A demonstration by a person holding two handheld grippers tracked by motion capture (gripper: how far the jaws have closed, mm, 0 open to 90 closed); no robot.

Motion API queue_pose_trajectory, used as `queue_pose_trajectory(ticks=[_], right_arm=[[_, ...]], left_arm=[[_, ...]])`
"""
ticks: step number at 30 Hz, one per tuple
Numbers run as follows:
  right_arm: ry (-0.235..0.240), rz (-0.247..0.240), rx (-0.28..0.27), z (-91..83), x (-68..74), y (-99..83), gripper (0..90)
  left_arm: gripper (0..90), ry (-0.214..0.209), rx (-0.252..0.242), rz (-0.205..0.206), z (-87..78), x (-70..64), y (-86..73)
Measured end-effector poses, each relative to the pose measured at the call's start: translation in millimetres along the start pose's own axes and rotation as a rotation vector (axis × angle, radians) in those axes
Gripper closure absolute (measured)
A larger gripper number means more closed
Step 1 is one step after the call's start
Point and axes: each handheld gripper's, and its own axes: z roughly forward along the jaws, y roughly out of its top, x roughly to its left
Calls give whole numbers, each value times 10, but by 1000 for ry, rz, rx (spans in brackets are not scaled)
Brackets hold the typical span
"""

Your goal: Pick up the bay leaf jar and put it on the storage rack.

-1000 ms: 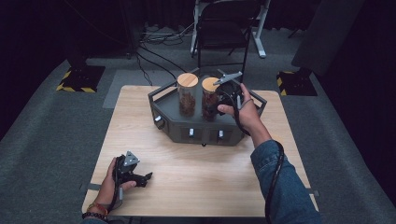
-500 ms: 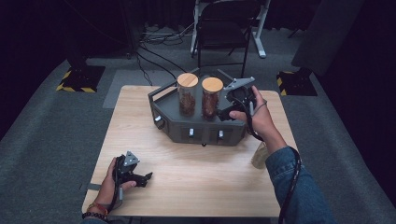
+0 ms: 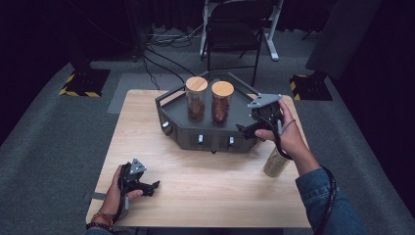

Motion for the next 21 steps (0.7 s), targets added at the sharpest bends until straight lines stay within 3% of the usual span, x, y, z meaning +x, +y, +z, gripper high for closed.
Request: queue_pose_trajectory(ticks=[21], right_arm=[[-3, -44, -1, -254, 187, -541, 24]], left_arm=[[0, 0, 0, 0, 0, 0, 0]])
